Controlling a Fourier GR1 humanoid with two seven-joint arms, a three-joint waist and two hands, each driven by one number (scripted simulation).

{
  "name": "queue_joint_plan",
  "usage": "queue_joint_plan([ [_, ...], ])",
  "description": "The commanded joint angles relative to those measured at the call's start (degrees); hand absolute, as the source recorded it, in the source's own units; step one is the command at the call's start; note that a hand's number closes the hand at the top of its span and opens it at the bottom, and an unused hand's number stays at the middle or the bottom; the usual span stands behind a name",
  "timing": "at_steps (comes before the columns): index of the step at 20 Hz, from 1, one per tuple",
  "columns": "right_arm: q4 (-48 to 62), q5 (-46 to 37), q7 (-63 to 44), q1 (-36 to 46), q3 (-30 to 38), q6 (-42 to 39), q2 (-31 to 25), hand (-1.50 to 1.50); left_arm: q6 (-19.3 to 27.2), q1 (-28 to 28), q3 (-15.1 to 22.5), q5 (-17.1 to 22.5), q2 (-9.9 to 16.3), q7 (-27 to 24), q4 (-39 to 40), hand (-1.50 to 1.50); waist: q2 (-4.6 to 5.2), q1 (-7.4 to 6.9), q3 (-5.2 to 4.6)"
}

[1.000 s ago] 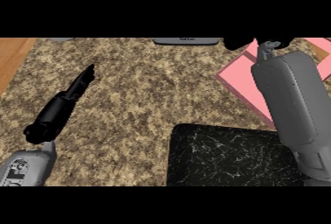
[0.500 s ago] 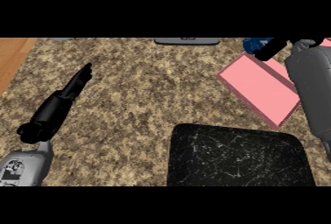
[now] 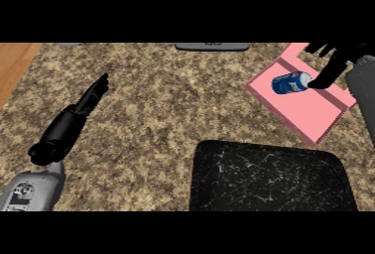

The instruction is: Pick the can from the tray and place it in the cardboard box

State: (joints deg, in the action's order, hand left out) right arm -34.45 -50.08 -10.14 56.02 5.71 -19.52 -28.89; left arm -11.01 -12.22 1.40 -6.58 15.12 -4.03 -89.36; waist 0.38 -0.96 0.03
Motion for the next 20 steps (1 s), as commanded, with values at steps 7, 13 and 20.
queue_joint_plan([
  [7,-1.5,13.6,16.1,0.7,13.4,8.3,1.3,-1.5,-0.6,-1.6,-1.3,0.4,0.1,-0.6,2.1,0.0,-0.01,0.63,0.14],
  [13,0.8,30.6,12.7,3.3,31.7,11.3,2.0,-1.5,-0.9,-0.6,-1.4,0.4,0.6,0.3,0.1,0.0,-0.28,0.41,0.17],
  [20,7.5,33.8,18.6,0.8,36.4,16.5,-2.9,-1.5,-0.8,-1.9,-0.6,-0.9,-0.4,-0.3,1.6,0.0,0.27,-0.36,0.05],
])
